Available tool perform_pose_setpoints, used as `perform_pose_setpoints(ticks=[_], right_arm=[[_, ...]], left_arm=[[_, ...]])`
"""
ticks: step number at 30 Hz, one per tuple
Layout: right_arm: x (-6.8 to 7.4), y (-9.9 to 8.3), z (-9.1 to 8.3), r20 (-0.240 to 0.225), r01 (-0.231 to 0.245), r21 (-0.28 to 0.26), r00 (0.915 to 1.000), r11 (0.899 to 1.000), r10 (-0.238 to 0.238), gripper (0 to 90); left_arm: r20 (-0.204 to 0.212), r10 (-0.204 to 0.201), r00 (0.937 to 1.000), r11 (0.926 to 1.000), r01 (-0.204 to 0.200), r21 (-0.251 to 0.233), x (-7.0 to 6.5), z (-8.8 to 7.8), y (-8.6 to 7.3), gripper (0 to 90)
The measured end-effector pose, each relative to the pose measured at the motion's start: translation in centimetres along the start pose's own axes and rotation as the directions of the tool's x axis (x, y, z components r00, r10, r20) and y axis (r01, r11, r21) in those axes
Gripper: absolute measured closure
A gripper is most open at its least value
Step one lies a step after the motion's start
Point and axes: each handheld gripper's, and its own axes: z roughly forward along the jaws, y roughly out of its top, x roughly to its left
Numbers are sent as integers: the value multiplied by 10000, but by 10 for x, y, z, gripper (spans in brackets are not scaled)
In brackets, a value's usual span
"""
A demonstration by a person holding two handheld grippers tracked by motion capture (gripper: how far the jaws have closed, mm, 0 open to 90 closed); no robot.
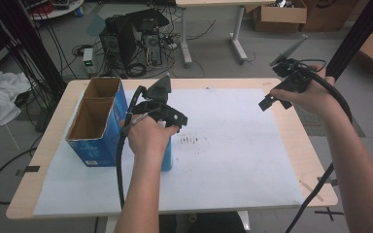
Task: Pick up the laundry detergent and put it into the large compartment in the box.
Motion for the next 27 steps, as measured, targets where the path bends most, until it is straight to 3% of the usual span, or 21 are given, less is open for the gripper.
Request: perform_pose_setpoints(ticks=[27], right_arm=[[0, 1, 8, -53, 71, 30, 10000, 10000, -70, 163]], left_arm=[[-117, -354, 9993, 9989, 358, 303, -1, 27, -1, 54]])
